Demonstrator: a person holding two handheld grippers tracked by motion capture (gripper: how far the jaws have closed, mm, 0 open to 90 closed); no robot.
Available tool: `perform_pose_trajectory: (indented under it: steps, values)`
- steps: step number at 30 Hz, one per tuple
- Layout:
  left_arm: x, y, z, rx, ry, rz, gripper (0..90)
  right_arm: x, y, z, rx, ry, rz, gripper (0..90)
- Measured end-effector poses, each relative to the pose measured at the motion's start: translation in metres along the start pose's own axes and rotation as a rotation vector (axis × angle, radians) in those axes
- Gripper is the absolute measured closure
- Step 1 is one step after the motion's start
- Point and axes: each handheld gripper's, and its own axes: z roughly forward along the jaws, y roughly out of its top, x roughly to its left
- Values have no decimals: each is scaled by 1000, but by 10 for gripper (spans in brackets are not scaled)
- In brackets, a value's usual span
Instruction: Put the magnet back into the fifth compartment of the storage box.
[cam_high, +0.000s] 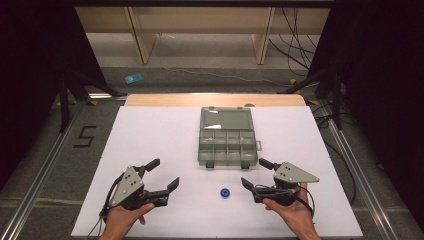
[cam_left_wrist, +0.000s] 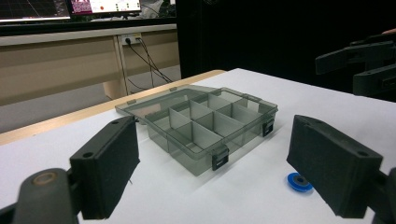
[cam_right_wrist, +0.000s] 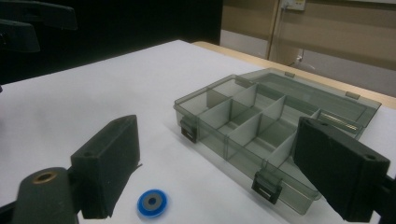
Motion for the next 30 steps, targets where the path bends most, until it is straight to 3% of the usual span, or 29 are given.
perform_pose_trajectory:
  steps: [9,20,22,23,26,27,30]
  values:
    - [0,0,0,0,0,1,160,1,0,3,19,-3,-45,156]
    - [0,0,0,-1,1,2,160,3,3,5,53,29,-53,156]
    - [0,0,0,-1,0,1,160,3,4,5,69,20,-65,157]
    - [0,0,0,-1,1,2,160,3,6,6,81,22,-94,158]
    - [1,0,0,-2,3,3,160,3,8,7,97,27,-102,161]
    - [1,1,0,-2,2,0,160,3,10,9,132,43,-115,164]
    - [1,1,0,-8,-2,3,160,4,13,14,171,61,-145,169]
